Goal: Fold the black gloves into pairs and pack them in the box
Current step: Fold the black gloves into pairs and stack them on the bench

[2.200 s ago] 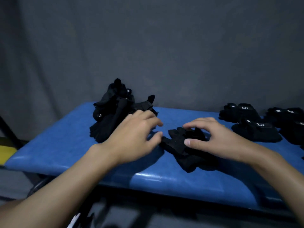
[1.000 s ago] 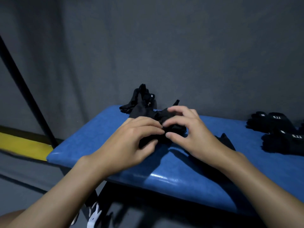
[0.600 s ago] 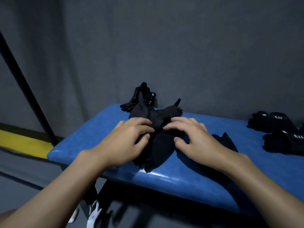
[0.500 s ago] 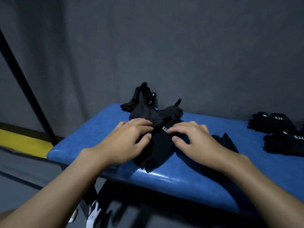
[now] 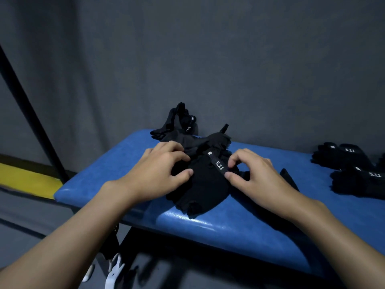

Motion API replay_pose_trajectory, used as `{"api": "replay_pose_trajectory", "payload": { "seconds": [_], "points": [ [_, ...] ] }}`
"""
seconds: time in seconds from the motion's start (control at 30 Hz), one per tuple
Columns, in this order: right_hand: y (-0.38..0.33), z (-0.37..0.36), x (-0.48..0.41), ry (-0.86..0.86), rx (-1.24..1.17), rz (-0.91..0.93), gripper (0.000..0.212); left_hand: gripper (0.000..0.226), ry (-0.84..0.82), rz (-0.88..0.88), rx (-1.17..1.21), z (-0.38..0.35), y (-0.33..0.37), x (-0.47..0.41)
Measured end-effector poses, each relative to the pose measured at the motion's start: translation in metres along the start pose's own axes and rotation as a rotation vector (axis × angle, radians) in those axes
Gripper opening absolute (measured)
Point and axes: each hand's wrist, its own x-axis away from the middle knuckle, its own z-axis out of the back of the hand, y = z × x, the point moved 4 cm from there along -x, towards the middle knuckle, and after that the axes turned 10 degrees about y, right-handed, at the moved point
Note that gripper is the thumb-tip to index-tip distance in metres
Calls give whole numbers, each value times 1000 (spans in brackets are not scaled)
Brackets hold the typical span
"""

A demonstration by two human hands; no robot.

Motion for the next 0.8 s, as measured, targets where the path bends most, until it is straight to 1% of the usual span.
{"api": "replay_pose_trajectory", "payload": {
  "seconds": [0.03,0.13,0.2,0.33,0.43,0.53,0.63,0.73,0.8],
  "points": [
    [-1,-2,-1,0,-7,-7,15,46,1,2,1,0,0,1],
    [-3,-10,-7,-37,27,-8,47,44,-3,-1,-6,-2,1,3],
    [-3,-15,-11,-67,46,-11,55,39,13,-5,-11,-1,2,3],
    [3,-21,-13,-89,40,-40,54,23,73,-12,-4,3,4,3],
    [0,-20,-11,-84,-4,-24,53,22,91,-7,0,5,7,3],
    [-2,-13,-13,35,-106,-33,51,28,103,13,9,7,8,3],
    [0,0,-13,179,-217,-47,41,34,104,25,27,9,11,3],
    [1,13,-11,268,-341,-84,39,31,79,39,31,7,14,2],
    [1,19,-9,300,-398,-107,40,25,61,59,71,4,16,1]
  ]
}}
